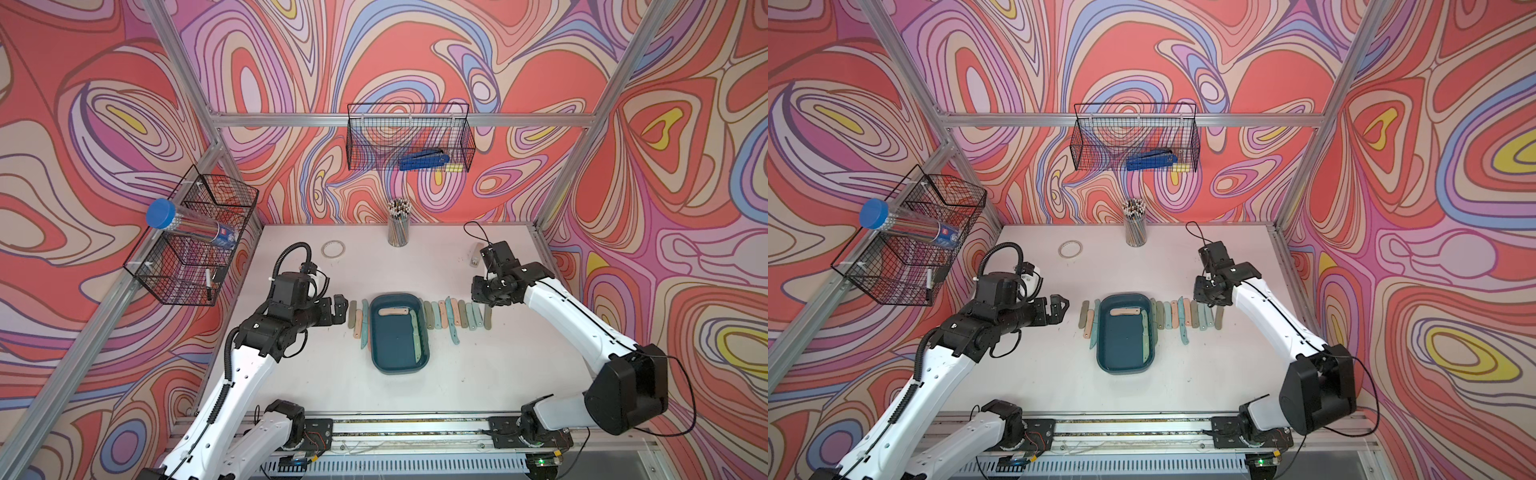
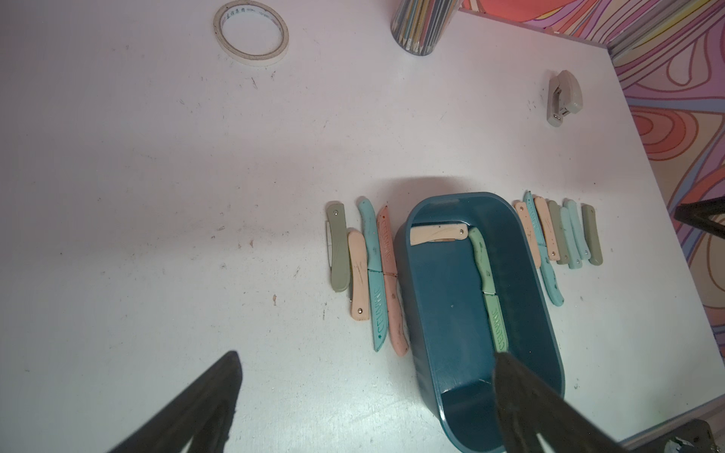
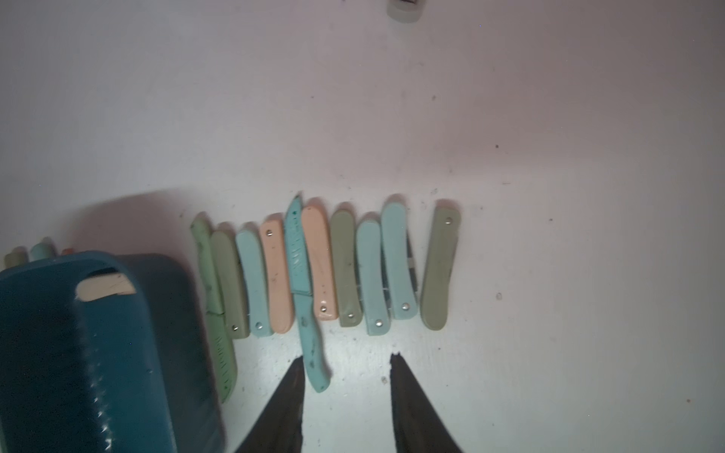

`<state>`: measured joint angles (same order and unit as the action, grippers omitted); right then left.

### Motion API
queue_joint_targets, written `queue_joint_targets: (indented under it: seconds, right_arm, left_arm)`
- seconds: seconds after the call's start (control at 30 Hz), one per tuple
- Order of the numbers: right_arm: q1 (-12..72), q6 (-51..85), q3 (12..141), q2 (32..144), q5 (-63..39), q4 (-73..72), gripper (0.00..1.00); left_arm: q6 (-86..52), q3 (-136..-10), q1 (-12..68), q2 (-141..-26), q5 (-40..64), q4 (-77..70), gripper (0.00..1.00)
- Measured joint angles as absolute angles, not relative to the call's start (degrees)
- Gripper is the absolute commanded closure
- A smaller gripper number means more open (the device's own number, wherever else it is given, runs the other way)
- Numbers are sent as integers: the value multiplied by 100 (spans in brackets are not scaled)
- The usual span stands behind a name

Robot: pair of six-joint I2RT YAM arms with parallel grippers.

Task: Take the fruit knife out of the storage box
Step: Place the fruit knife at the center of the board.

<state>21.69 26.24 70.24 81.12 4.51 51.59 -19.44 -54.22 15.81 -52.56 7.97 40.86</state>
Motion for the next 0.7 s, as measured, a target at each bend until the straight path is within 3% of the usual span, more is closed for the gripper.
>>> queue_joint_targets:
  seconds: [0.33, 0.53, 0.7]
  right_arm:
    - [4460, 3708, 7920, 8495, 945, 5592, 58]
    - [5166, 4051, 8180, 9260, 985, 5592, 56]
    - [5253, 4167, 8184, 10014, 926, 5400, 55]
  left_arm:
    - [-1944, -5422, 1581, -5210, 797, 4086, 0]
    - [-1944, -5419, 1581, -5172, 799, 4082, 0]
    - [-1946, -5422, 1581, -5172, 823, 4077, 0]
